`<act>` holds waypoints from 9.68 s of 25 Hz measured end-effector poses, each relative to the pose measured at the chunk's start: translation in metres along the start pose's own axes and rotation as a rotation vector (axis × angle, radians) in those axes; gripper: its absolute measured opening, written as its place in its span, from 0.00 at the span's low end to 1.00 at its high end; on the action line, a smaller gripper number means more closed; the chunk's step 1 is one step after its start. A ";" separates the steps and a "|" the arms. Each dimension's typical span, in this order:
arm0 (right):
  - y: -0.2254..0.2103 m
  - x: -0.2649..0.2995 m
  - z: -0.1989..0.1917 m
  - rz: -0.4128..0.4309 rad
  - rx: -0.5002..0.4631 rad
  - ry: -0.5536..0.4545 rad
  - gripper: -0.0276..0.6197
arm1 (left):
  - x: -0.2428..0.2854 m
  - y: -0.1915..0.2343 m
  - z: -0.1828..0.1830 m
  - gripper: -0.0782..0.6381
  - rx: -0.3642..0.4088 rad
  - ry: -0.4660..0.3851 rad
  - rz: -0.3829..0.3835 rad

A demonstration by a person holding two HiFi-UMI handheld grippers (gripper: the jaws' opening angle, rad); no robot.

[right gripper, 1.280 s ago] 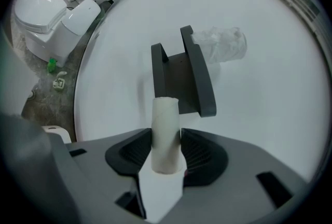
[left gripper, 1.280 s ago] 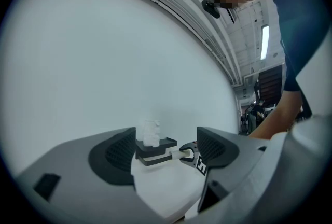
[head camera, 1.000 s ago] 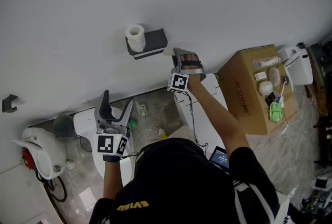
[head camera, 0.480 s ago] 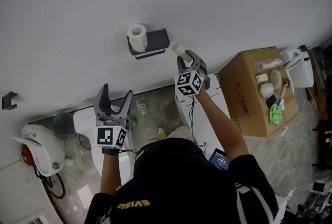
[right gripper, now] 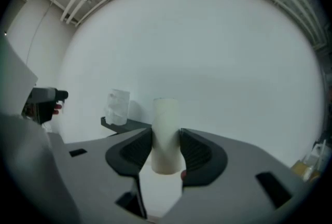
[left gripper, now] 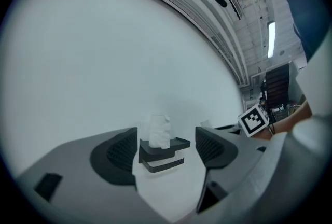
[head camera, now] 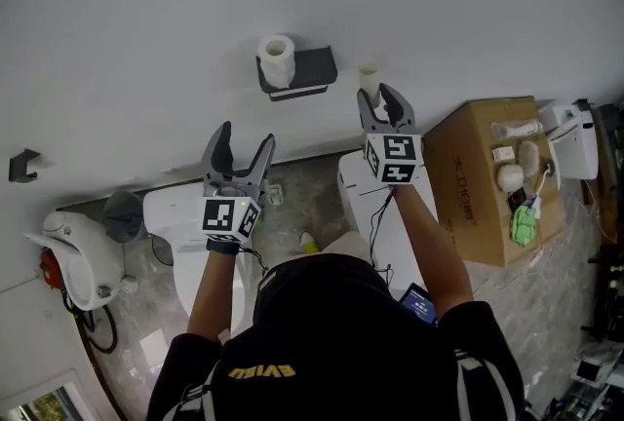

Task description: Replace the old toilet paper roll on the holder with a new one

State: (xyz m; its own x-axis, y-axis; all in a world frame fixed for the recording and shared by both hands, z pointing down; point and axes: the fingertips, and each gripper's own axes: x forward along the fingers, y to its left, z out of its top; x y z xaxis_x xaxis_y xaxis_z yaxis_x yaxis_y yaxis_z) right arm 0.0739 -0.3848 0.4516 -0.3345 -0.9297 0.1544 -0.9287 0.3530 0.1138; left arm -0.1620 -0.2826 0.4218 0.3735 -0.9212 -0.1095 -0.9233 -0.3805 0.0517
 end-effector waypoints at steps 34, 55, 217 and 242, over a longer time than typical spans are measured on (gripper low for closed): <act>-0.048 -0.108 0.043 -0.087 0.168 -0.077 0.31 | 0.162 0.007 -0.011 0.62 0.160 0.038 -0.090; -0.039 -0.112 0.031 -0.096 0.079 -0.027 0.31 | 0.156 -0.044 0.019 0.52 0.666 0.025 -0.081; 0.047 -0.075 0.028 0.092 -0.002 -0.041 0.31 | -0.025 0.030 -0.017 0.52 0.374 0.373 0.253; 0.063 -0.099 0.046 0.102 -0.003 -0.081 0.31 | -0.067 0.026 0.023 0.15 0.224 0.140 0.197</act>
State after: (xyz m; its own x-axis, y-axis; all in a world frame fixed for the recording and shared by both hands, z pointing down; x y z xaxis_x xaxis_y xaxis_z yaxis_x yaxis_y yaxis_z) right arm 0.0409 -0.2752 0.3988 -0.4393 -0.8943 0.0856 -0.8887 0.4465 0.1040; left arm -0.2125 -0.2290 0.4078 0.1799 -0.9835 0.0196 -0.9700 -0.1806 -0.1626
